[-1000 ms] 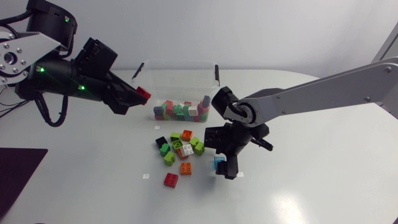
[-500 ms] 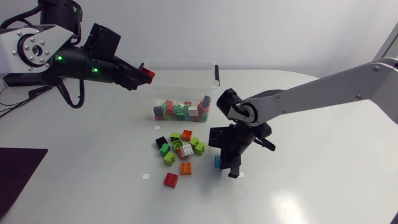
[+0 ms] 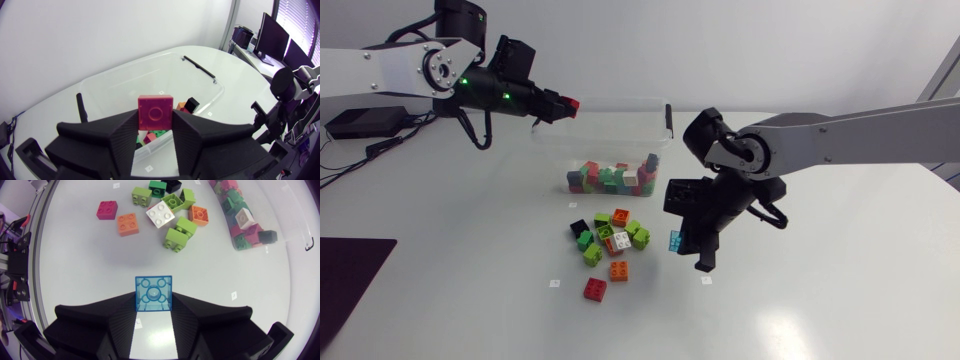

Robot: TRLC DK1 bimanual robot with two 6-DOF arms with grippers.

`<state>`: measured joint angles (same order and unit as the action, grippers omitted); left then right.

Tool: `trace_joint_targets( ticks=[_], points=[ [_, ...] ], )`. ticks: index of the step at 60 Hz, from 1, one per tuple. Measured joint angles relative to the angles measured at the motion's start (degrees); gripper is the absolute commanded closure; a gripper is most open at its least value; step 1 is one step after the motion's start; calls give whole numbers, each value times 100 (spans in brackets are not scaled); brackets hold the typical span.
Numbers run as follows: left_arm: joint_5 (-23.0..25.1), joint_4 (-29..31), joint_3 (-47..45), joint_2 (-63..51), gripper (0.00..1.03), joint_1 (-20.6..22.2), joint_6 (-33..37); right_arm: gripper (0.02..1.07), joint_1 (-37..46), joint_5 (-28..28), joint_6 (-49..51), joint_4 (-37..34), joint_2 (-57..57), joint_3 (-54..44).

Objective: Place the duplo bricks in the container

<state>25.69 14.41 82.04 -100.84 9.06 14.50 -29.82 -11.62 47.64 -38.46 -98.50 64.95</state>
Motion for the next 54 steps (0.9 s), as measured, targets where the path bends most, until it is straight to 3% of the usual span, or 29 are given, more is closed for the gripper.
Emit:
trace_joint_targets(
  ticks=[10, 16, 17, 19, 23, 41, 54],
  points=[
    [-92, -4, 426, -518, 71, 0, -92, 81, -11, -24, -210, -111, 166, 328],
    [-332, -33, 581, -769, 46, 13, -116, 81, -4, -44, -339, -160, 269, 621],
    [-365, -46, 588, -793, 33, 13, -125, 81, -4, -46, -372, -164, 280, 660],
    [-393, -63, 603, -846, 20, 22, -129, 81, -4, -48, -422, -166, 297, 761],
    [-461, -68, 634, -909, 7, 24, -146, 81, 11, -59, -538, -162, 304, 951],
    [-476, -76, 313, -240, 5, 11, -142, 81, 168, -59, -1134, -22, 256, 1740],
    [-365, 767, -210, 1128, 5, 46, 219, 81, 299, -59, -1458, 173, 11, 2354]
  ],
)
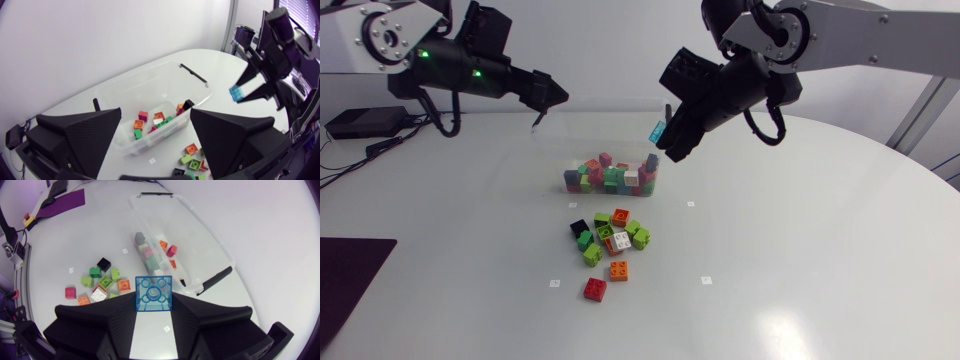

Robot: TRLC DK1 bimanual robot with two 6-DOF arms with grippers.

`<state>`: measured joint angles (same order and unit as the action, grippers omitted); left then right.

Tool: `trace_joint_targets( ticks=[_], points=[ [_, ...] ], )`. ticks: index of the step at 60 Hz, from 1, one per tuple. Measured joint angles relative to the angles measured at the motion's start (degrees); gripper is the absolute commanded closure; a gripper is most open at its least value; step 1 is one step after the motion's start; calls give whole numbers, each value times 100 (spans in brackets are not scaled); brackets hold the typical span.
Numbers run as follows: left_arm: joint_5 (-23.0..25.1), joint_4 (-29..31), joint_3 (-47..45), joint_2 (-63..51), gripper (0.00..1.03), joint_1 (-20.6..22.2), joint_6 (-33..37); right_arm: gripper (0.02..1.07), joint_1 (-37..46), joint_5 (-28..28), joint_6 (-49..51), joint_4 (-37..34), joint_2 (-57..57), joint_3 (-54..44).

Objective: Place the duplo bricks in the container

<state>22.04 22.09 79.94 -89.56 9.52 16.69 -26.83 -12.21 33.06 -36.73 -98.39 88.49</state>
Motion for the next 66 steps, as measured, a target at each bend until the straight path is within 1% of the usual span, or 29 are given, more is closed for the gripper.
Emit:
trace_joint_targets(
  ticks=[7, 14, 24, 33, 45, 66],
  points=[
    [2, 254, -553, 525, 5, 127, 385, 81, 28, 0, -162, 140, -138, 219],
    [2, 529, -1108, 782, 5, 323, 844, 81, 28, -2, -286, 192, -302, 431],
    [2, 614, -1821, 894, 5, 599, 1473, 81, 39, 0, -479, 236, -575, 811],
    [20, 616, -2302, 914, 5, 802, 1904, 81, 66, 0, -625, 267, -844, 1117],
    [22, 614, -2712, 918, 6, 1012, 2299, 81, 125, 17, -761, 382, -1198, 1453],
    [22, 610, -3161, 863, 6, 1294, 2881, 81, 144, 105, -872, 396, -1746, 2072]
  ],
)
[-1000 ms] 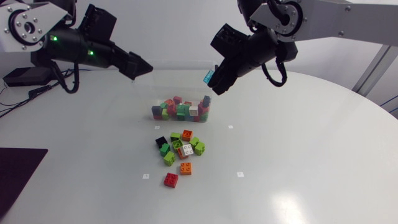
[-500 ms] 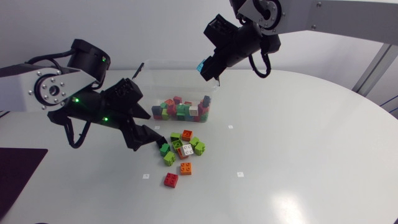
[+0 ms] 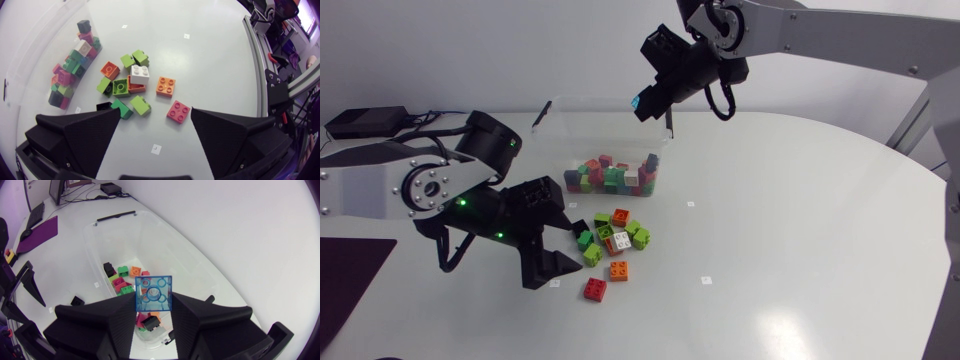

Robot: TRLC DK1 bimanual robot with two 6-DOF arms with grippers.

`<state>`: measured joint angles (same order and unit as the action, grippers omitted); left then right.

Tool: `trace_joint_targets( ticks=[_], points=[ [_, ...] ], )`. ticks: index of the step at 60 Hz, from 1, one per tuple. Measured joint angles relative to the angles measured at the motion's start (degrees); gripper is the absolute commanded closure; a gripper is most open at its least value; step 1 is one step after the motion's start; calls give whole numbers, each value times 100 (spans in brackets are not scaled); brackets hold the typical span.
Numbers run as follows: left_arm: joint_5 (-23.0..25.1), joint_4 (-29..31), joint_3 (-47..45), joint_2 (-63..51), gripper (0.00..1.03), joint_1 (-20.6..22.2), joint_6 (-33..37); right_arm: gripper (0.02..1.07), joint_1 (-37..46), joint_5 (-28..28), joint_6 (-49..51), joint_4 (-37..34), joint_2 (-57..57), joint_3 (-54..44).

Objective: Place the duplo bricks in the container

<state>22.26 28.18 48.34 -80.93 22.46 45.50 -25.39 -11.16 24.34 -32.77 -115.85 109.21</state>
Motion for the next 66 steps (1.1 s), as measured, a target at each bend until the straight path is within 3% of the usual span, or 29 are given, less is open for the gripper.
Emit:
trace_joint_targets(
  ticks=[6, 10, 13, 18, 39, 63, 66],
  points=[
    [2, -13, -105, -55, 6, 72, 166, 79, 0, 74, -20, 4, -236, 238],
    [0, -17, -208, -90, 6, 149, 310, 61, 0, 105, -22, -2, -444, 431],
    [0, -17, -282, -149, 6, 229, 435, 35, 2, 173, -37, -13, -640, 625],
    [0, -28, -317, -271, 6, 321, 577, 15, 7, 223, -57, -31, -833, 822],
    [0, -549, -341, -820, 6, 638, 861, 11, 118, 236, -144, -39, -203, 402],
    [-118, -1080, -479, -1344, 12, 737, 1204, 11, -164, 219, -146, 391, 1707, -2151],
    [-138, -1102, -492, -1384, 17, 737, 1244, 11, -247, 221, -149, 444, 1904, -2452]
  ],
)
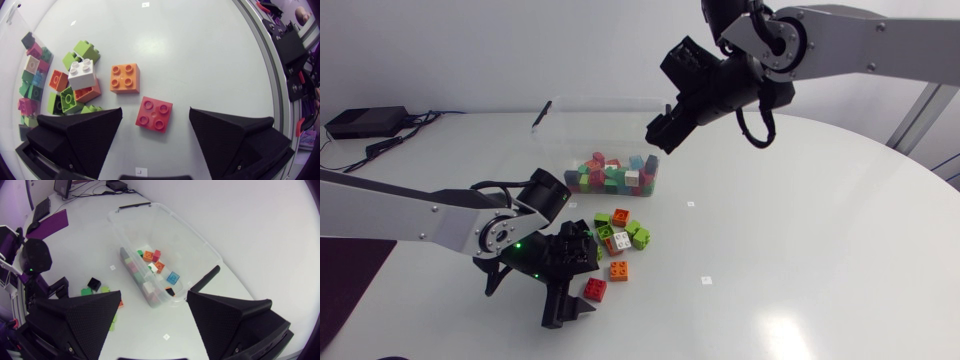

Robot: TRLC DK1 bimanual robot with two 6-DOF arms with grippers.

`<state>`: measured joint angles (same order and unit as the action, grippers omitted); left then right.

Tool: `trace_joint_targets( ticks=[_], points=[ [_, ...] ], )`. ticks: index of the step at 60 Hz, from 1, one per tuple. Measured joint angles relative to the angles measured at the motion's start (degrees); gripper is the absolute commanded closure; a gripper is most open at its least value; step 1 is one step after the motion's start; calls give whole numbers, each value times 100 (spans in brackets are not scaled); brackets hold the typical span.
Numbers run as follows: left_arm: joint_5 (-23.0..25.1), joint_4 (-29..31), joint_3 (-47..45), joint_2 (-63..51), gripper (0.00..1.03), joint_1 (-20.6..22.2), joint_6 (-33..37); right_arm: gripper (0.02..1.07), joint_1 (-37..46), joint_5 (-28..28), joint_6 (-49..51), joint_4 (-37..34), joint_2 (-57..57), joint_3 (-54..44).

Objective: Place the duplo bricks in the container

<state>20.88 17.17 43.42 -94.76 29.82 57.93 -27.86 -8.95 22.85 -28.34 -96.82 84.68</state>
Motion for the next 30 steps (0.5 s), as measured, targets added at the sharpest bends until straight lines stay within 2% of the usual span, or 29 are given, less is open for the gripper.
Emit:
trace_joint_targets(
  ticks=[3, 6, 19, 26, 30],
  points=[
    [0, -4, -4, -42, 21, 0, 44, 11, -87, 0, -31, 46, 168, -280],
    [0, -20, -4, -96, 31, 11, 63, 11, -205, 17, -52, 133, 345, -625],
    [4, -70, -4, -251, 52, 70, 63, 11, -566, 87, -188, 424, 553, -1722],
    [13, -168, -4, -280, 84, 114, 63, 11, -621, 129, -262, 595, 525, -2026],
    [11, -175, -4, -280, 84, 122, 63, 11, -656, 133, -321, 717, 492, -2116]
  ],
)
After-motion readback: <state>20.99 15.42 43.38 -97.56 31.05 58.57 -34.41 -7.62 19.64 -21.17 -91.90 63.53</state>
